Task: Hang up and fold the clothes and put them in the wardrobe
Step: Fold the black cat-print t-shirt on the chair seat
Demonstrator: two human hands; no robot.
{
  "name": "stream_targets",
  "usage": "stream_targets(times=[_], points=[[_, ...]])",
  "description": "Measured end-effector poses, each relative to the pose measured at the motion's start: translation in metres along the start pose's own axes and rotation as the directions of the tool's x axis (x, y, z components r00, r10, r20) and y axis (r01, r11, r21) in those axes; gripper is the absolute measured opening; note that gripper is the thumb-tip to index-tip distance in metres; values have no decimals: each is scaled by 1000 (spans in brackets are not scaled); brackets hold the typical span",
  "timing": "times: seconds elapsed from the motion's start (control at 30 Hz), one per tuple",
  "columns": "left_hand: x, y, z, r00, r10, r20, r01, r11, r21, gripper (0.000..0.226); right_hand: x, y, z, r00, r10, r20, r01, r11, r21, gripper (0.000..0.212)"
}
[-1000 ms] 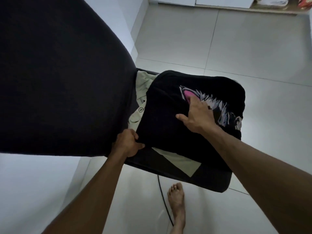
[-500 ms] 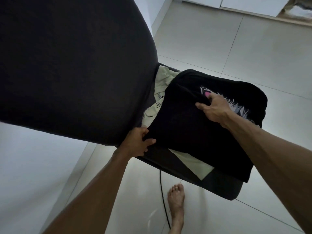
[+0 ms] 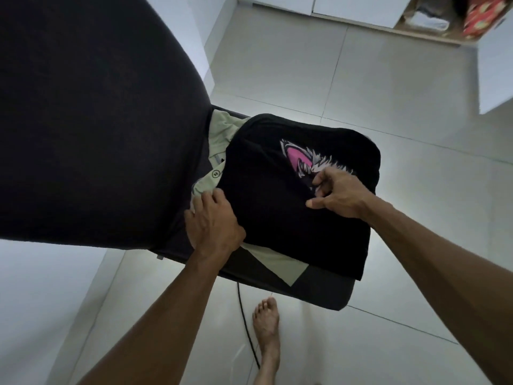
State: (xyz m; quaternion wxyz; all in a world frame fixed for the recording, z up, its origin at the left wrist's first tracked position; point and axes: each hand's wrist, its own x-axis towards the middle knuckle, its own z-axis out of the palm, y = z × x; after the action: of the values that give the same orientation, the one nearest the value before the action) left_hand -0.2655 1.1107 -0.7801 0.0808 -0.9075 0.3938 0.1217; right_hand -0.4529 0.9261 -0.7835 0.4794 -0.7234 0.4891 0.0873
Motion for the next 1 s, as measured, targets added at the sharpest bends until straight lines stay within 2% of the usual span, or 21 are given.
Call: stream_targets(times=[0.07, 0.1, 0.17, 0.23, 0.33, 0.47, 0.6, 0.67, 0.73, 0.8, 0.87, 0.93, 1.0], points=[[-4, 27, 4, 960, 229, -160, -236, 971, -25, 43, -11, 26, -8, 999, 10, 43, -5, 995, -104, 37], [-4, 44, 7, 920, 344, -187, -359, 932, -47, 38, -16, 43, -12, 998, 17, 64, -6, 987, -163, 35], [0, 75, 11, 844, 517, -141, -532, 838, -117, 38, -22, 70, -18, 994, 18, 106, 13, 960, -281, 31], [8, 100, 14, 804, 593, -30, -591, 794, -144, 50, -26, 94, -26, 992, 39, 122, 8, 932, -364, 24], [19, 113, 15, 829, 549, 103, -536, 834, -131, 62, -30, 118, -39, 979, 102, 178, -27, 924, -380, 31], [21, 119, 13, 840, 505, 197, -491, 863, -121, 65, -38, 147, -61, 950, 206, 234, -88, 897, -434, 28], [27, 127, 7, 830, 505, 236, -497, 862, -97, 65, -32, 164, -66, 967, 236, 98, -164, 867, -470, 26], [29, 131, 5, 826, 499, 262, -497, 864, -81, 66, -28, 167, -58, 975, 220, -39, -211, 848, -486, 22], [28, 133, 4, 819, 506, 270, -506, 859, -76, 69, -29, 168, -47, 970, 192, -151, -241, 854, -461, 28], [24, 131, 4, 822, 530, 210, -525, 847, -83, 73, -31, 164, -38, 960, 149, -235, -233, 891, -389, 32], [17, 128, 6, 847, 527, 74, -513, 845, -153, 78, -36, 151, -33, 932, 93, -351, -182, 956, -228, 25], [11, 123, 9, 891, 452, -49, -444, 844, -300, 75, -41, 130, -23, 903, -12, -430, -37, 994, -105, 18], [8, 115, 15, 931, 349, -106, -359, 824, -439, 65, -45, 105, -8, 899, -147, -413, 118, 989, -93, 24]])
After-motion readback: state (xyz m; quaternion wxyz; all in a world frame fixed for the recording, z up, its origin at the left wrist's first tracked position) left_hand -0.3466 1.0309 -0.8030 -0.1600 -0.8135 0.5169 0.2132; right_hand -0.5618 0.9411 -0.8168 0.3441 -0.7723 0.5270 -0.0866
